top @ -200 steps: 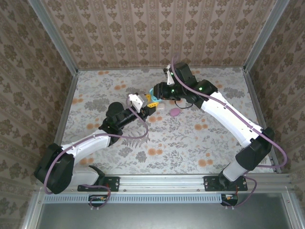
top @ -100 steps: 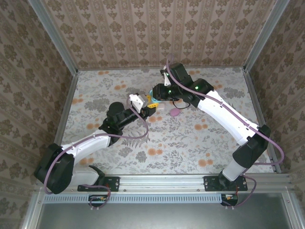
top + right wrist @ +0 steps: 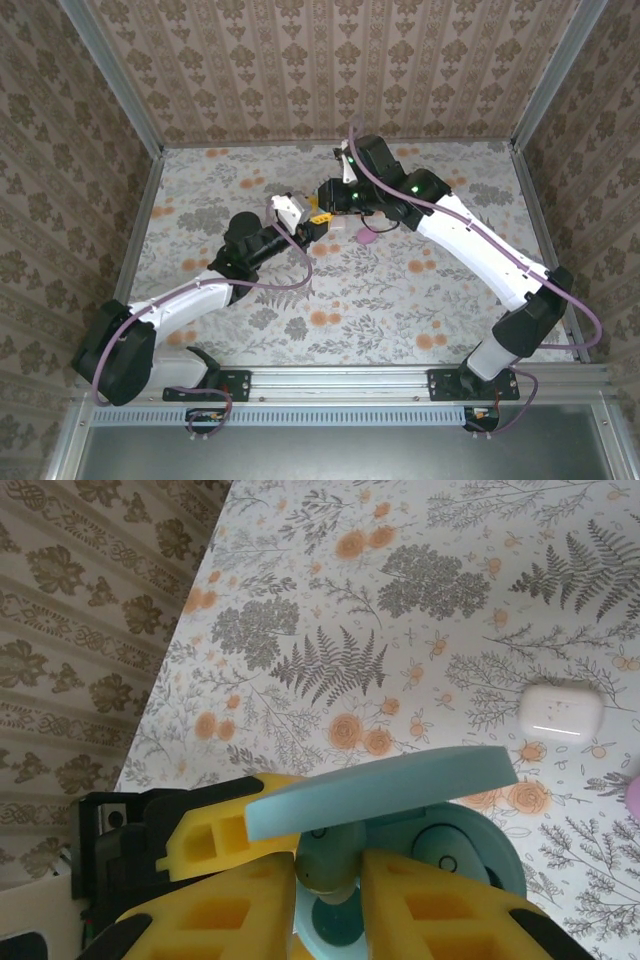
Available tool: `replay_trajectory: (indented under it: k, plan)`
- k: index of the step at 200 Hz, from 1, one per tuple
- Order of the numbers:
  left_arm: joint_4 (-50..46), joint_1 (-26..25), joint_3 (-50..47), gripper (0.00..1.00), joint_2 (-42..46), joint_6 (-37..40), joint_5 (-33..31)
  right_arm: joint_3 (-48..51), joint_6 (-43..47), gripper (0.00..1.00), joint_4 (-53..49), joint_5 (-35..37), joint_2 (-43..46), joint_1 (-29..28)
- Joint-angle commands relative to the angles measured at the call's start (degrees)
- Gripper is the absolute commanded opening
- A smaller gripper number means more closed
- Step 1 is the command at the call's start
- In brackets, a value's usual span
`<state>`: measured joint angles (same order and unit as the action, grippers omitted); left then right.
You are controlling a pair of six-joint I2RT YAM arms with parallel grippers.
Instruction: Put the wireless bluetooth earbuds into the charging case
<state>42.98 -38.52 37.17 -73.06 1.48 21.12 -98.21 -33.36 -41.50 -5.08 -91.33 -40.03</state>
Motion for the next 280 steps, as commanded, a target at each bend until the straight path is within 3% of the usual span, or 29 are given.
replay_trajectory:
  k: [1,159,253,280]
  plan:
    - [2.65,-0.34,1.95,0.34,-0.16,-0.20,-0.03,0.83,-0.54,0.26,-0.67,0.94,2.14,-0.32]
    - [4.57,-0.41,1.77,0.33,-0.68,-0.42,0.65,3.09,-0.39,0.30,0.52,1.12,6.53,0.76]
    - [4.98,-0.40,1.85,0.33,-0.83,-0.69,2.00,1.31,-0.65,0.28,2.37,-4.39,2.26,1.94]
    - [4.16,-0.38,1.78,0.33,-0.52,-0.34,2.08,2.72,-0.08,0.31,2.55,0.16,6.78,1.77]
